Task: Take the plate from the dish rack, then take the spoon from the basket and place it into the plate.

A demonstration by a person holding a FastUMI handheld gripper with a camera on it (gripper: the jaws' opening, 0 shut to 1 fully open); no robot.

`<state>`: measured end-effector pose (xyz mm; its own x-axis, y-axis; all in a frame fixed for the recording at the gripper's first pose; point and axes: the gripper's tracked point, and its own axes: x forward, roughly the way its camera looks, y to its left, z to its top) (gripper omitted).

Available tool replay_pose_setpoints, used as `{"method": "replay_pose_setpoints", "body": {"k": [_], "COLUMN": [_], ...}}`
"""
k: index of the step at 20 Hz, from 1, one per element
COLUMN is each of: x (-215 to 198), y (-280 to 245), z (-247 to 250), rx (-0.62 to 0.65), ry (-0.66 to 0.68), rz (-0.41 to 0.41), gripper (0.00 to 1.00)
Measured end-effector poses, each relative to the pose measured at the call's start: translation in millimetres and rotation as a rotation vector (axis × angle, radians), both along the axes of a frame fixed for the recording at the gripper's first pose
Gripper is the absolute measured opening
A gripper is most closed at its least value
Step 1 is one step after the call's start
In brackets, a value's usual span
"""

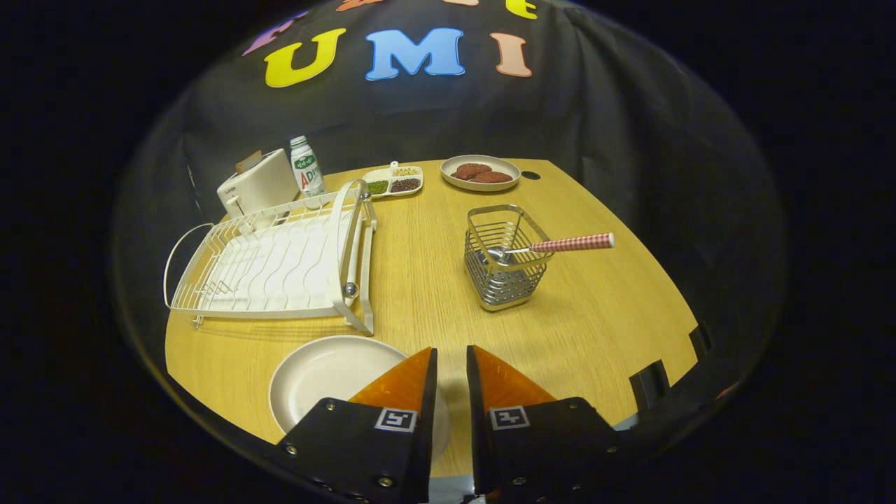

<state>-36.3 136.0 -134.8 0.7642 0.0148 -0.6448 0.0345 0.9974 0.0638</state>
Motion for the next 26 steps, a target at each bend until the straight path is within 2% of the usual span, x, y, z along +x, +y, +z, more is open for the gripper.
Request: {"method": "replay_pose_setpoints", "body": {"k": [5,8,9,12,14,21,23,26], "x": [18.5,28.4,31.9,40.3,44.6,75.0,83.3,90.2], "y": [-56.0,-77.9,-85.6,-99.7,-110.0,-112.7,-115.3,-119.0], "z": [24.5,29.6,30.5,34.0,31.0,36.5,31.9,26.1], "rx": [-0.054,-0.047,-0.044,0.013,0.067,0.348,0.392,0.423], "ry": [-0.057,-0.071,-0.073,-0.095,-0.089,-0.134,-0.129,-0.118], "rz": [-0.105,-0.160,-0.175,-0.225,-0.287,-0.434,-0.462,-0.487], "gripper": [0.24,0.32,0.43,0.44,0.97,0.97,0.85,0.82]}}
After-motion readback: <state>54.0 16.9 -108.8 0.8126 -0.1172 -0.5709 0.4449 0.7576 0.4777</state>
